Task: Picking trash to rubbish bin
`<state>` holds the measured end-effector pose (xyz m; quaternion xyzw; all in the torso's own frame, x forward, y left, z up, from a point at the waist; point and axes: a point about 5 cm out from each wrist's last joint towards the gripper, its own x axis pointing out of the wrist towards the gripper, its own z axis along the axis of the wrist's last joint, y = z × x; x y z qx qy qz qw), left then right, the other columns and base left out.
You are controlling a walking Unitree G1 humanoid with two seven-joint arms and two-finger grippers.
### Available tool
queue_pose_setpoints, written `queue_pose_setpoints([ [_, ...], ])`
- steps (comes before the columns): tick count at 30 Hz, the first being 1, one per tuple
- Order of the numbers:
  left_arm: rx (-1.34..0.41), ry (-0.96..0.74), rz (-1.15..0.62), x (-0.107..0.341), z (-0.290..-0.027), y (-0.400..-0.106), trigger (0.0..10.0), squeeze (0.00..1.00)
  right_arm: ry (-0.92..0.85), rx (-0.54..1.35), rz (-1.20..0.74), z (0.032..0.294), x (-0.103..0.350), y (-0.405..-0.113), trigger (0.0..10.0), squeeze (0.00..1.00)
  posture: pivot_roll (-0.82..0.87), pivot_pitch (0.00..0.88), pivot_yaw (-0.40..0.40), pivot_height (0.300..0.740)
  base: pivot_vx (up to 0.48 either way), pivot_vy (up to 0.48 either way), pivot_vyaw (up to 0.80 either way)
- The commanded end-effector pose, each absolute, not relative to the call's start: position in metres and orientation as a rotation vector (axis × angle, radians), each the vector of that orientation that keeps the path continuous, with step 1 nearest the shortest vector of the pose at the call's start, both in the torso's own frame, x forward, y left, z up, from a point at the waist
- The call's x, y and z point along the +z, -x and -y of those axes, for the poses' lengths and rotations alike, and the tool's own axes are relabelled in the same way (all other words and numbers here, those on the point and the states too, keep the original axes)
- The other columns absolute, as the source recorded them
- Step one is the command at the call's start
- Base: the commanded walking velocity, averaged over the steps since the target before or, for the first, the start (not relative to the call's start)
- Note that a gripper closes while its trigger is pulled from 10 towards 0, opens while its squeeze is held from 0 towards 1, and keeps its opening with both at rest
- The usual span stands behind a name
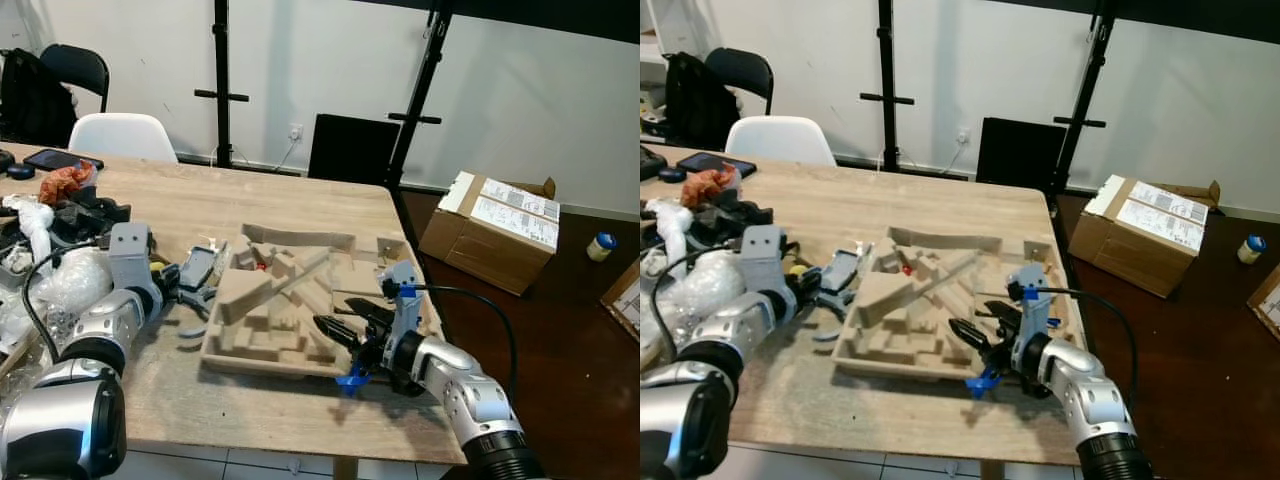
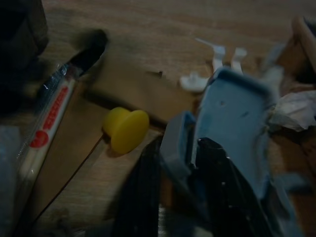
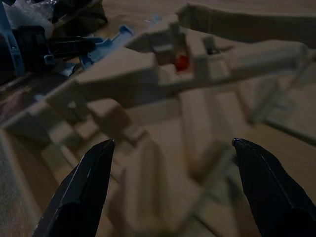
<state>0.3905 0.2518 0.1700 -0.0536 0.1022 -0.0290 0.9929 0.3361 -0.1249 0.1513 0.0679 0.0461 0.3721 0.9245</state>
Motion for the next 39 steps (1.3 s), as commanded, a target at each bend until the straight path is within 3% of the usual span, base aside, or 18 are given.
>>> queue_pose_setpoints([
  [1,-0.057,0.128,-0.258,0.159,-0.249,-0.388,0.0,0.0,-0.15,0.735,-0.107,0.131,0.15,-0.338,10.0,0.0,0.03,0.12,-0.104,0.74,0.0,0.0,0.0],
  [11,-0.063,0.204,-0.13,0.184,-0.253,-0.394,0.0,0.0,-0.159,0.693,-0.097,0.134,0.152,-0.344,10.0,0.0,0.04,0.108,-0.113,0.74,0.0,0.0,0.0],
  [22,-0.264,0.389,0.191,0.238,-0.247,-0.4,0.0,0.0,-0.17,0.681,-0.074,0.13,0.157,-0.352,10.0,0.0,0.06,0.068,-0.115,0.74,0.0,0.0,0.0],
  [39,-0.33,0.336,0.2,0.245,-0.24,-0.402,0.0,0.0,-0.167,0.67,-0.052,0.132,0.162,-0.359,10.0,0.0,0.05,0.055,-0.11,0.74,0.0,0.0,0.0],
])
